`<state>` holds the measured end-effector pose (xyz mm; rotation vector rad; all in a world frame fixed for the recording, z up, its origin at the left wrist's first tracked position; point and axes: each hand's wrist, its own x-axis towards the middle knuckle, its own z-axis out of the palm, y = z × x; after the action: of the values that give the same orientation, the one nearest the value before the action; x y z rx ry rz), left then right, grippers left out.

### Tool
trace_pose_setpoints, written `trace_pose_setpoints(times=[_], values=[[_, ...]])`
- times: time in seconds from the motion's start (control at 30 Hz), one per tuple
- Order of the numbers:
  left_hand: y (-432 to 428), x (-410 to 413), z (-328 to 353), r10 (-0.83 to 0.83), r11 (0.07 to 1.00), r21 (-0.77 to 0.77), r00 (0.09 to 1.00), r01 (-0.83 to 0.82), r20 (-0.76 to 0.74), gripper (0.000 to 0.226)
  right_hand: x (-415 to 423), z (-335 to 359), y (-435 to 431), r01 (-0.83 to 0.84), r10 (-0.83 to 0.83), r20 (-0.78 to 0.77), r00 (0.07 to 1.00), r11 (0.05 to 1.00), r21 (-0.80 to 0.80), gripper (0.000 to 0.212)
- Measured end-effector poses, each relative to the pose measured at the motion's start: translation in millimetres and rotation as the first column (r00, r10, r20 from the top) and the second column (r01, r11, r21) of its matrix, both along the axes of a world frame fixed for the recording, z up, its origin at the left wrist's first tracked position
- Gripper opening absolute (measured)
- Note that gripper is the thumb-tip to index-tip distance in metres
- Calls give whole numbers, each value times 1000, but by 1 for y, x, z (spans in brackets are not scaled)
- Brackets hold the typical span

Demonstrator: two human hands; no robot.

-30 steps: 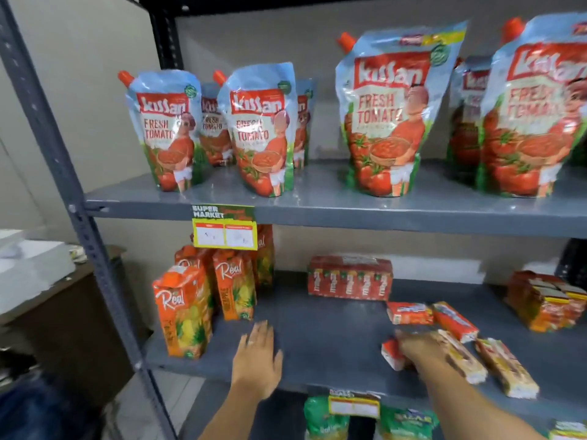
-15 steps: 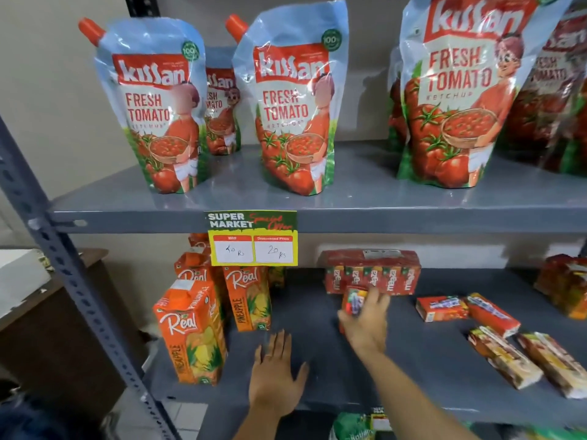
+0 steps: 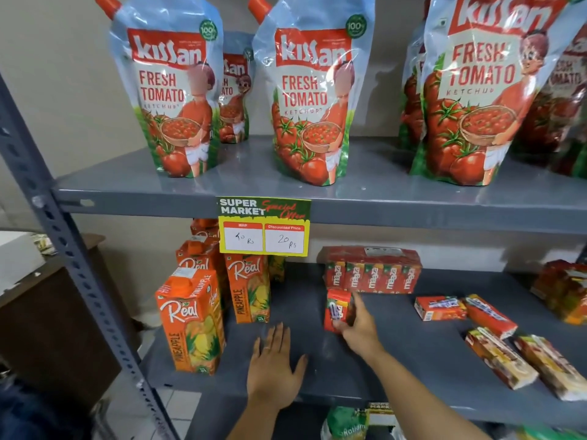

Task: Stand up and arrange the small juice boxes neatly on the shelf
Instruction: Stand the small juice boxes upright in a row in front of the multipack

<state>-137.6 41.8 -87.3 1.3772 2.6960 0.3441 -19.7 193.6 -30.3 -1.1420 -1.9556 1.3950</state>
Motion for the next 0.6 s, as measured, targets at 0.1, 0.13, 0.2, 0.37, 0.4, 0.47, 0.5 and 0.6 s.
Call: trace_pose_setpoints(times=[0.1, 0.13, 0.2, 0.37, 0.4, 0.47, 0.5, 0.6], values=[[-1, 2, 2, -3, 1000, 8, 1000, 3, 0, 78, 0, -2, 6, -20, 13, 84, 996, 996, 87, 98], [-1, 2, 2, 0, 1000, 10, 1000, 0, 0, 78, 0, -1, 5, -65, 57, 97, 994, 995, 80, 100], [-2, 1, 2, -6, 1000, 10, 1000, 6, -3, 78, 0, -1, 9, -157, 157, 68, 985, 988, -10, 93], [-1, 0, 1, -6, 1000, 12, 1000, 7, -11, 78, 1, -7, 13, -34, 26, 132, 991, 998, 58, 66], [0, 1, 0, -3, 1000, 16, 1000, 3, -12, 78, 0, -7, 8, 21, -49, 179, 983, 988, 155, 67], [0, 0, -1, -5, 1000, 14, 1000, 5, -19, 79, -4, -5, -4, 101, -139, 175, 975, 973, 208, 68], [0, -1, -2, -4, 1000, 12, 1000, 4, -24, 82, -7, -4, -8, 124, -156, 154, 976, 972, 197, 68], [0, 0, -5, 2, 1000, 31, 999, -1, -33, 101, -2, 2, -5, 5, -23, 145, 989, 992, 124, 83]])
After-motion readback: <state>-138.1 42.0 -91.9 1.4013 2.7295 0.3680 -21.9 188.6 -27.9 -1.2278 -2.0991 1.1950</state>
